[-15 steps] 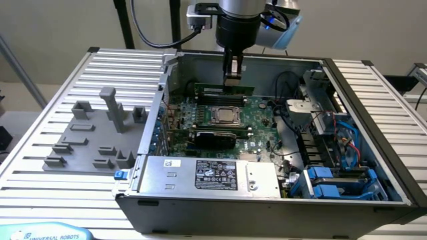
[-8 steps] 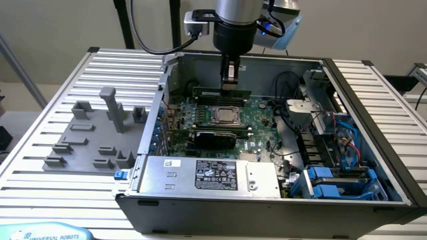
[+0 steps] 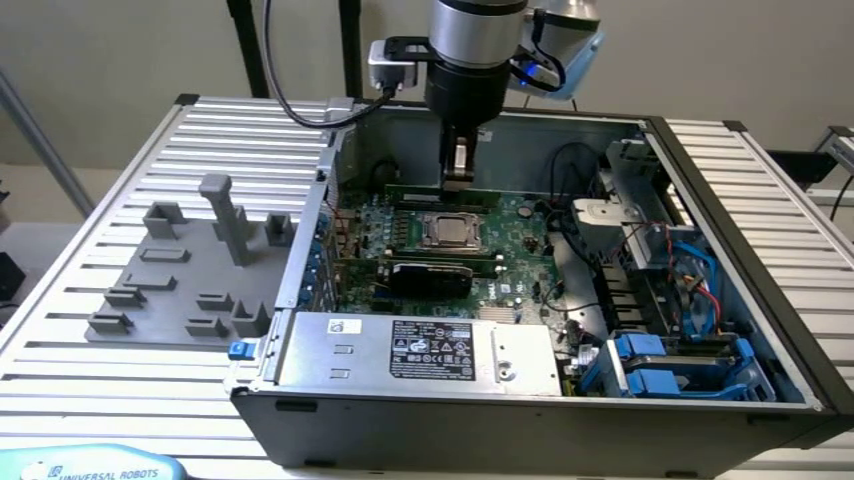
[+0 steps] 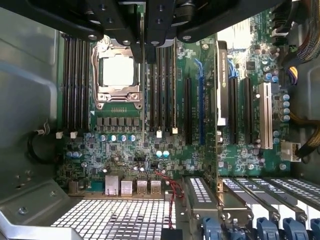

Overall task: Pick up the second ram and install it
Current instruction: 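Insert the second ram into the second slot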

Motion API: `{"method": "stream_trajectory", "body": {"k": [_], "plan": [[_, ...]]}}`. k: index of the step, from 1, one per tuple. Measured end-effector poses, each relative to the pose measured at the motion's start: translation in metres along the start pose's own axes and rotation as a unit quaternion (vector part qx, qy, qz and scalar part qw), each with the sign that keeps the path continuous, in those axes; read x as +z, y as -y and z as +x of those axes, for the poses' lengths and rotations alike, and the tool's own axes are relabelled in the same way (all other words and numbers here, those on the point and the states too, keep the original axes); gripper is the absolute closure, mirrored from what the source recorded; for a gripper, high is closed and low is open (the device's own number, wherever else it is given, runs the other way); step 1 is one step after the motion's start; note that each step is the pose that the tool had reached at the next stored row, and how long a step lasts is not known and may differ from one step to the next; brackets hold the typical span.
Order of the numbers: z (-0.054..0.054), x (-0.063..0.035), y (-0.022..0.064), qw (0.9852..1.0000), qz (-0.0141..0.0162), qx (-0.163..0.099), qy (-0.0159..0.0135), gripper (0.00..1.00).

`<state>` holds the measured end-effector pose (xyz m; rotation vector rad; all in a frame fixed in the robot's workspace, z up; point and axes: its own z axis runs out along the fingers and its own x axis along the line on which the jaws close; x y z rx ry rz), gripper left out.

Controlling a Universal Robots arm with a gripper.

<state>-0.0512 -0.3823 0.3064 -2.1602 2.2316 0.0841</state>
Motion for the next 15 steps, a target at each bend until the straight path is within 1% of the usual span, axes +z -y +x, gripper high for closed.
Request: {"method": "stream_trajectory", "body": {"k": [7,15], "plan": [[0.001,0.0127,0.0012,1.0000,0.0000,0.000,0.0000,0.87],[0.004,0.0270,0.0055,1.0000,0.0005,0.000,0.0000,0.87]]}}
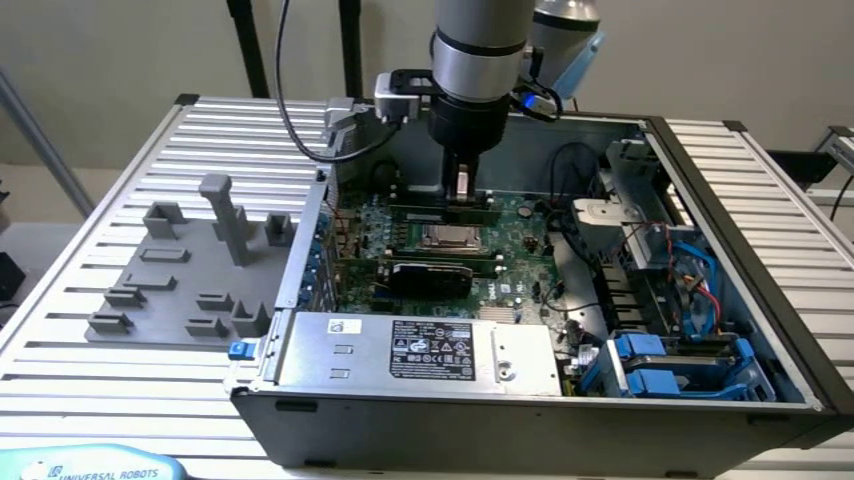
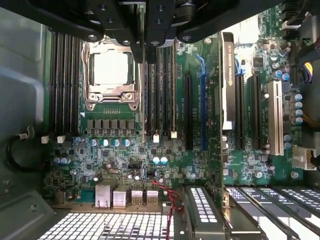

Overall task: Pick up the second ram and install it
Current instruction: 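Insert the second ram into the second slot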

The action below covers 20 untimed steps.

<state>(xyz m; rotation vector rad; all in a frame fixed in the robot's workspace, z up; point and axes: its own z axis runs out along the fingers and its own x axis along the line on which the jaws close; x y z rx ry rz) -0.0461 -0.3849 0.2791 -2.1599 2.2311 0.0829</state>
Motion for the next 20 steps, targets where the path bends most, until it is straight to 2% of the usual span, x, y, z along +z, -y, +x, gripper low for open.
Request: {"method": "stream_trajectory", "body": {"k": [20], "plan": [[0.007,0.0372,0.0066,1.0000,0.0001,0.000,0.0000,0.87]]}}
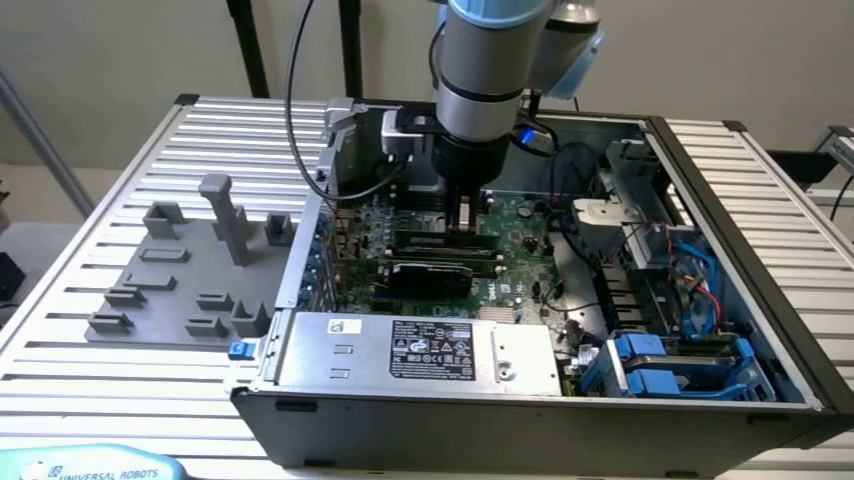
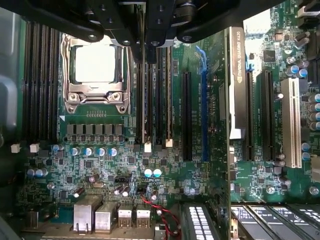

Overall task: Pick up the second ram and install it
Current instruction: 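Insert the second ram into the second slot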

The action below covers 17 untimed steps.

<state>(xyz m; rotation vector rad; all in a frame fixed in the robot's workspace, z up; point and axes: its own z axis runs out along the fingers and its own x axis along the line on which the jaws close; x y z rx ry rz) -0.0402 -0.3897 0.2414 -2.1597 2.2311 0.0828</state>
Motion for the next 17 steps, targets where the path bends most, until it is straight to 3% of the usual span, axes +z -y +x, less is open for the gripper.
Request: {"method": "stream_trajectory", "body": {"k": [4,11,17], "plan": [[0.000,0.0069,0.0002,1.0000,0.0000,0.000,-0.0002,0.87],[0.000,0.0087,0.0003,1.0000,0.0001,0.000,-0.0001,0.87],[0.001,0.0121,0.0003,1.0000,0.0002,0.000,-0.0055,0.87]]}}
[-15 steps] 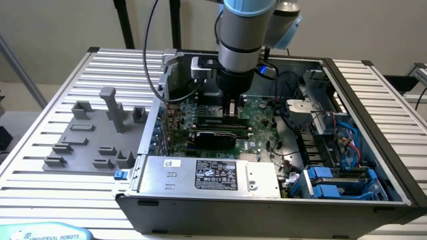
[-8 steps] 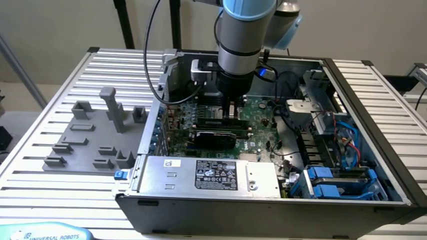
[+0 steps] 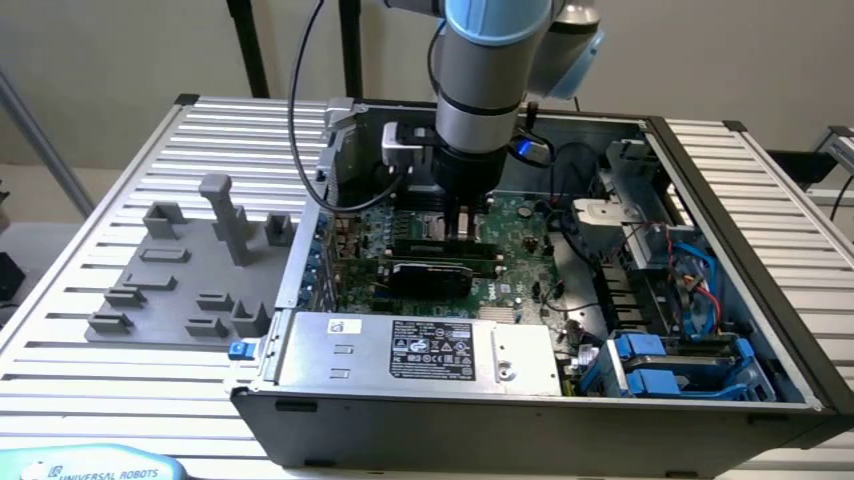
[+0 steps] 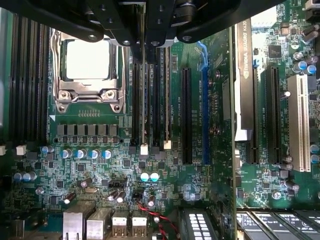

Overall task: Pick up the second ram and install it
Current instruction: 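Insert the second ram into the second slot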

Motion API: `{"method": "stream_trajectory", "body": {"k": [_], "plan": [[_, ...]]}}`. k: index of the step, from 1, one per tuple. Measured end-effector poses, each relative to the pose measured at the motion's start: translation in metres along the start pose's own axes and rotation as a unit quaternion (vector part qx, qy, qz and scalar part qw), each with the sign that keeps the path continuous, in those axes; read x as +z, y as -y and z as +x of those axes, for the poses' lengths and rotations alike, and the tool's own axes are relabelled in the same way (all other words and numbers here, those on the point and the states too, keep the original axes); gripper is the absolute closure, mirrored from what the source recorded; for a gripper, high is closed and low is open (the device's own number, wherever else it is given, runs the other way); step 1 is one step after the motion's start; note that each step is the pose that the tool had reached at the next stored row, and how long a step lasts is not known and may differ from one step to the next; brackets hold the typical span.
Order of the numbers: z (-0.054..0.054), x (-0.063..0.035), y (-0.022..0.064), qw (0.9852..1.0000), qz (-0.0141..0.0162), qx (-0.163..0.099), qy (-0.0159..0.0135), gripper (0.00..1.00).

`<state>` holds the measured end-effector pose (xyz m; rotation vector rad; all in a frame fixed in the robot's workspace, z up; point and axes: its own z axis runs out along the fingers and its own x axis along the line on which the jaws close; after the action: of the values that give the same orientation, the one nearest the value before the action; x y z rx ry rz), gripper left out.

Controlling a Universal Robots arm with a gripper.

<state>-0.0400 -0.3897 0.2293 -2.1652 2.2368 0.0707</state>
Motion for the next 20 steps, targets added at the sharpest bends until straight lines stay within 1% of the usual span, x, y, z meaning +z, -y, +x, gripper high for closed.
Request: {"method": "stream_trajectory", "body": {"k": [3,20], "plan": [[0.0001,0.0005,0.0000,1.0000,-0.0001,0.000,-0.0006,0.87],[-0.0026,0.0021,-0.0001,1.0000,0.0000,0.000,-0.0004,0.87]]}}
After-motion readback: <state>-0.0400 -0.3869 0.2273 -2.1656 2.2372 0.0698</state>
